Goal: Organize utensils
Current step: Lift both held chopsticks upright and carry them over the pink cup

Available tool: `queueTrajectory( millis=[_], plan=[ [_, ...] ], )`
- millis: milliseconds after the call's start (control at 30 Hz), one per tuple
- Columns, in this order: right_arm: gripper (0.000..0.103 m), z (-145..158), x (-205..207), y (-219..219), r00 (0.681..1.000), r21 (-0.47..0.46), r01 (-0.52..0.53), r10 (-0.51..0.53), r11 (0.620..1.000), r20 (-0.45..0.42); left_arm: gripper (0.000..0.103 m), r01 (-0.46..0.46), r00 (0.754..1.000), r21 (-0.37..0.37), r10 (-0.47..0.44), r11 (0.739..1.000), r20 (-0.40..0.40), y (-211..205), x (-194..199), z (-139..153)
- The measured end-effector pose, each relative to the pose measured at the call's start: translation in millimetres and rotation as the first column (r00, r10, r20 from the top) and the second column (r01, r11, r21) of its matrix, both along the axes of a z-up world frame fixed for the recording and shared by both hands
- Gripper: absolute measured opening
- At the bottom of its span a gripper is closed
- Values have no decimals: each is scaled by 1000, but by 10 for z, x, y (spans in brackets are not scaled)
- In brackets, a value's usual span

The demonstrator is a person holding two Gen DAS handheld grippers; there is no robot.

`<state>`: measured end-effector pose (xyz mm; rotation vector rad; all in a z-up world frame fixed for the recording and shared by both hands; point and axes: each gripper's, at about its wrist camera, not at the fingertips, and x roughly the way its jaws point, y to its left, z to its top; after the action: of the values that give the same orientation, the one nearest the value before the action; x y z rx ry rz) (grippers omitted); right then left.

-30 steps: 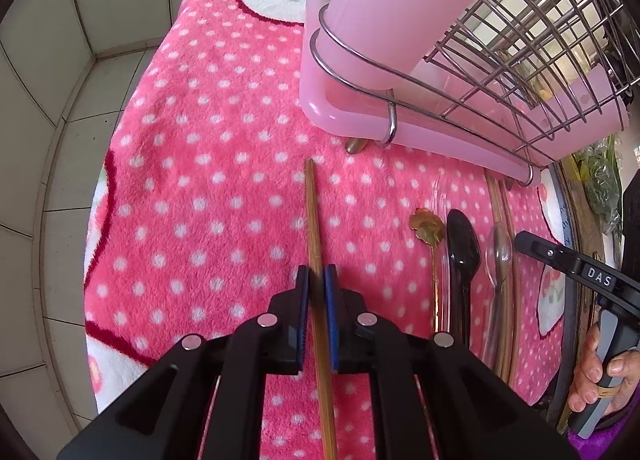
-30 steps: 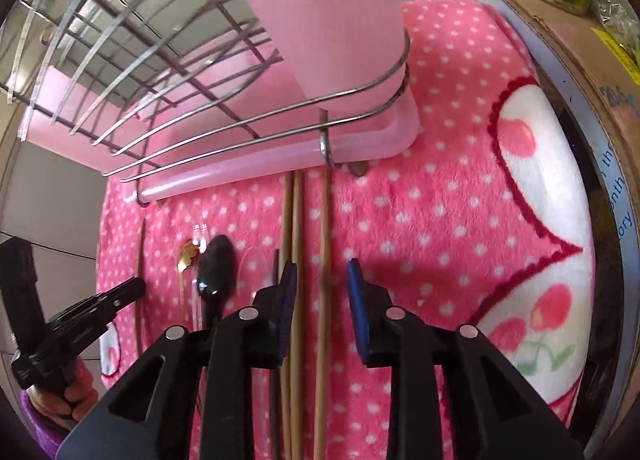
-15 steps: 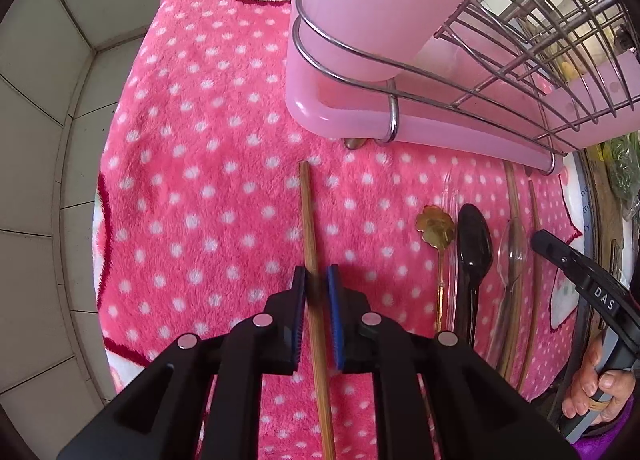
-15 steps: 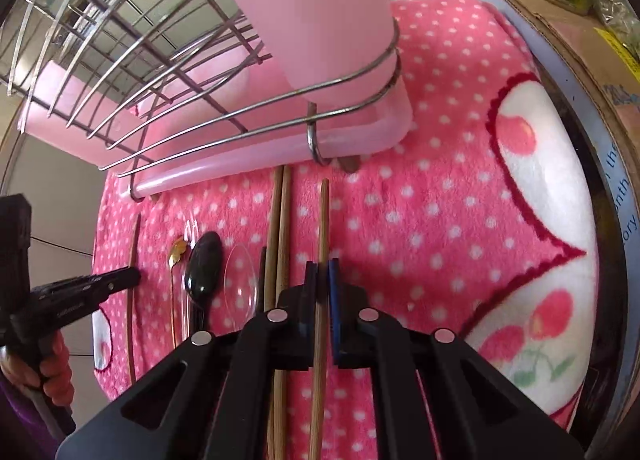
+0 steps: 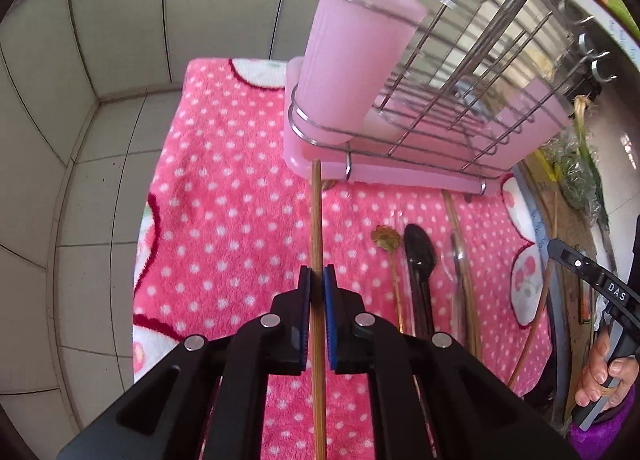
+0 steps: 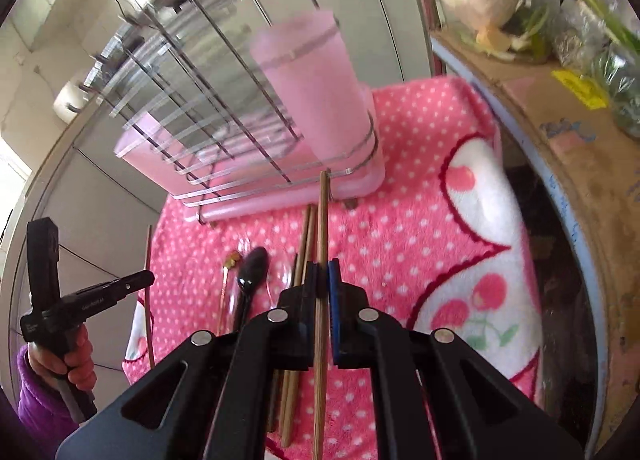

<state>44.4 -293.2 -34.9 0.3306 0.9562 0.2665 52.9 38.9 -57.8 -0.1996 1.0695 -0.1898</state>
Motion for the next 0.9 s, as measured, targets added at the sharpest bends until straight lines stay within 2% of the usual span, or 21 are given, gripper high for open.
queueTrajectory(
  millis=[167, 400, 700, 900],
  plan=[
    [6, 264, -156, 40, 992, -14, 15, -14, 1000, 127, 6, -24, 985, -28, 29, 999, 172, 110, -264, 352],
    [6, 682, -223, 44, 964, -34, 31, -21, 999, 266, 6, -56, 938, -73, 77, 996, 339, 199, -384, 921],
    [6, 1474, -37, -84, 911, 15, 33, -36, 999, 411, 6, -58, 857, -114, 108, 992, 503, 330, -314, 1897],
    [6, 2038, 153, -168, 836, 20, 85, -82, 996, 543, 6, -85, 784, -110, 135, 990, 606, 351, -137, 2485]
  ],
)
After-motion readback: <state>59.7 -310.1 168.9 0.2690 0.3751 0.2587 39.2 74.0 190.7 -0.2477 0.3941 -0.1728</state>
